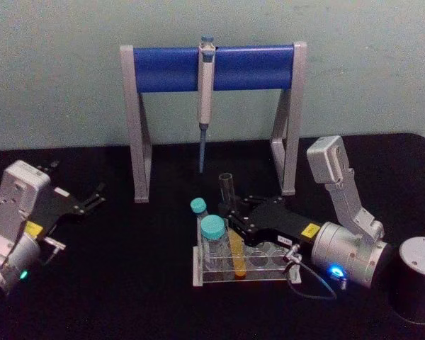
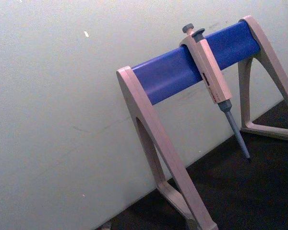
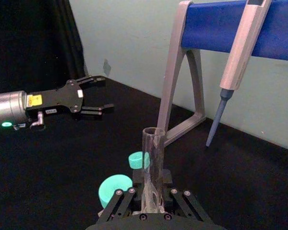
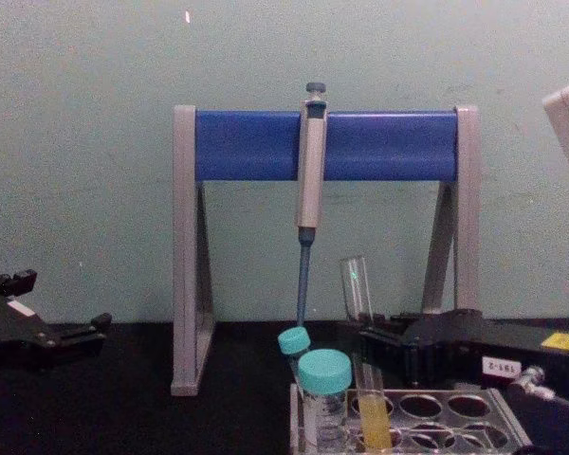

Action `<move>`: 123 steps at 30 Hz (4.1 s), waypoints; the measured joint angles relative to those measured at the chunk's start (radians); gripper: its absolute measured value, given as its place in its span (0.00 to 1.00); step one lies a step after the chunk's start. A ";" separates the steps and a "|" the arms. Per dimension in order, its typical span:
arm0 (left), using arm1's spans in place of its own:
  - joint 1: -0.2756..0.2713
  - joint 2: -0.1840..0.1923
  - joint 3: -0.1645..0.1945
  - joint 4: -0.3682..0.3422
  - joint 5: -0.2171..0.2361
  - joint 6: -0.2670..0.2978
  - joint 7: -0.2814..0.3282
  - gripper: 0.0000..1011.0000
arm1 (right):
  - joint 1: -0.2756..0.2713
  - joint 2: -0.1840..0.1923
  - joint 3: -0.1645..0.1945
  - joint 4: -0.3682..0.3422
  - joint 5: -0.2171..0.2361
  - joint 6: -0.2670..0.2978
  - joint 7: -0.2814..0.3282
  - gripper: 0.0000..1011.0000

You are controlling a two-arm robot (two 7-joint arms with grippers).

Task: Pick up the test tube from the test tube rack, shake it, then place it back into the test tube rack.

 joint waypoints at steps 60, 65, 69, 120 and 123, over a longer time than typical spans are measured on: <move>0.000 0.000 0.000 0.000 0.000 0.000 0.000 0.99 | 0.070 -0.028 0.088 -0.029 -0.024 -0.183 0.013 0.22; 0.000 0.000 0.000 0.000 0.000 0.000 0.000 0.99 | 0.098 -0.045 0.087 0.005 -0.031 -0.179 0.008 0.22; 0.000 0.000 0.000 0.000 0.000 0.000 0.000 0.99 | 0.114 -0.055 0.088 0.026 -0.032 -0.178 0.008 0.22; 0.000 0.000 0.000 0.000 0.000 0.000 0.000 0.99 | 0.063 -0.073 0.119 -0.003 -0.035 -0.146 -0.064 0.22; 0.000 0.000 0.000 0.000 0.000 0.000 0.000 0.99 | 0.055 -0.069 0.129 -0.010 -0.037 -0.143 -0.072 0.22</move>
